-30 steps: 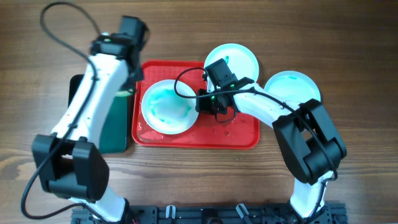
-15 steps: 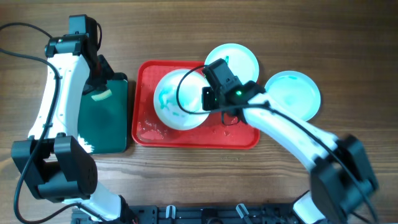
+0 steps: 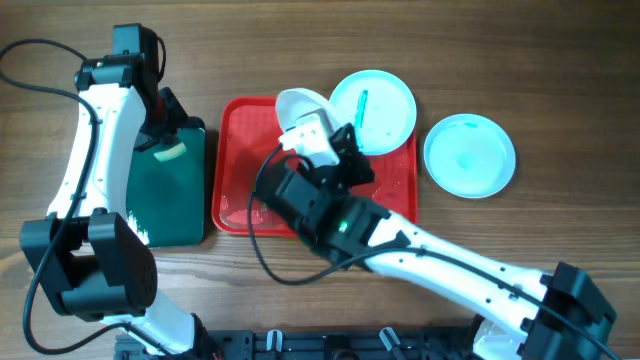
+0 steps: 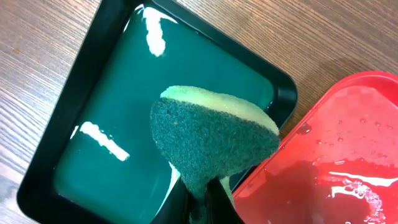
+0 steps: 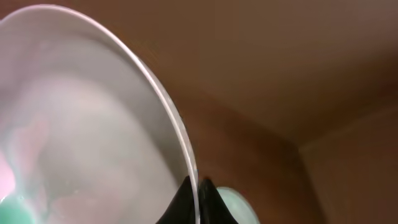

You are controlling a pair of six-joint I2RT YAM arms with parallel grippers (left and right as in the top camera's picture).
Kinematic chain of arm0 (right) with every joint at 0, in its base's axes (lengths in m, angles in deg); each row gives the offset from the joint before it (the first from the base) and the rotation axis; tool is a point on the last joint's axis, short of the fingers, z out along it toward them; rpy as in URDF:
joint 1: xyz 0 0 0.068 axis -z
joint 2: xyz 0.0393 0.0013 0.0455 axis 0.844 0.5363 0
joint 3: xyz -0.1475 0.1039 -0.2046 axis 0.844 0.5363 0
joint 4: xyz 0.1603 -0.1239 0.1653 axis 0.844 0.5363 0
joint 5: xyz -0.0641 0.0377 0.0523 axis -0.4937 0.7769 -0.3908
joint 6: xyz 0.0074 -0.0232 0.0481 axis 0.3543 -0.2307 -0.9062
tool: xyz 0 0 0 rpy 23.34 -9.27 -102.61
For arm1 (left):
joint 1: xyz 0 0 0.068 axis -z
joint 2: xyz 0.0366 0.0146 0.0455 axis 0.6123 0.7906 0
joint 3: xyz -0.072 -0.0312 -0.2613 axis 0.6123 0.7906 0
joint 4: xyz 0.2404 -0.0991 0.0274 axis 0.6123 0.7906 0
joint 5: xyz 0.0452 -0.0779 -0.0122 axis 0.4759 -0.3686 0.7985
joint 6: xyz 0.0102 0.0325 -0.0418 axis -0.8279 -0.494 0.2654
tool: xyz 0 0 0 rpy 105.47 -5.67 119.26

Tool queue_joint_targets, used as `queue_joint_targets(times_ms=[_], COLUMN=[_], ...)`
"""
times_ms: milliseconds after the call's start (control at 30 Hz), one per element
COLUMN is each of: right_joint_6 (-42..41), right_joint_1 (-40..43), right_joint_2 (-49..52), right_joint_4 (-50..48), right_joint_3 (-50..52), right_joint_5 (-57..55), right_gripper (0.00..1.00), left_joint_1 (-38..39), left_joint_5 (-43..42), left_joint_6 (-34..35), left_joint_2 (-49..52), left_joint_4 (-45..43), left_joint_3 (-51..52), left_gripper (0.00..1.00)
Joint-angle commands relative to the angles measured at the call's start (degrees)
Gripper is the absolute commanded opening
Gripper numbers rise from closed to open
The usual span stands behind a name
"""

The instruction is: Clean dirty plates on tray and stack at the side

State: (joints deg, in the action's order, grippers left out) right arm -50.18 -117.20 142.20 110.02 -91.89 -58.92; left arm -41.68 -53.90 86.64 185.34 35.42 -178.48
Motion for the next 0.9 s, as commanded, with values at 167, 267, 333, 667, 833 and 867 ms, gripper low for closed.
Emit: queue_joint_targets(times_ms=[167, 267, 333, 667, 833, 867], right_joint_6=[15.5, 15.34, 15.34, 7.67, -5.25, -6.75], right_joint_1=[-2.56, -2.56, -2.56, -2.56, -2.54, -2.54], right_joint_2=[-0.5, -0.5, -0.5, -0.5, -0.5, -0.5], right_joint_4=[-11.67, -12.24, -12.22, -8.02, 1.7, 2.78], right_joint_3=[-0.37, -0.37, -0.37, 0.39, 0.39, 0.39], right_joint_5=[-16.15, -16.11, -15.65, -7.76, 0.13, 1.55], right_gripper=[0.04, 0.04, 0.04, 0.04, 0.04, 0.04], left_joint_1=[-0.11, -0.11, -0.11, -0.11, -0.11, -0.11], left_joint_5=[-0.52, -0.52, -0.52, -0.52, -0.52, -0.52], left_joint_6=[1.14, 1.14, 1.14, 1.14, 1.14, 1.14], left_joint_2=[0.48, 0.48, 0.48, 0.48, 0.48, 0.48], left_joint_4=[-0.15, -0.15, -0.15, -0.15, -0.15, -0.15], left_joint_3=[-0.07, -0.07, -0.07, -0.07, -0.07, -0.07], left_gripper=[0.04, 0.04, 0.04, 0.04, 0.04, 0.04])
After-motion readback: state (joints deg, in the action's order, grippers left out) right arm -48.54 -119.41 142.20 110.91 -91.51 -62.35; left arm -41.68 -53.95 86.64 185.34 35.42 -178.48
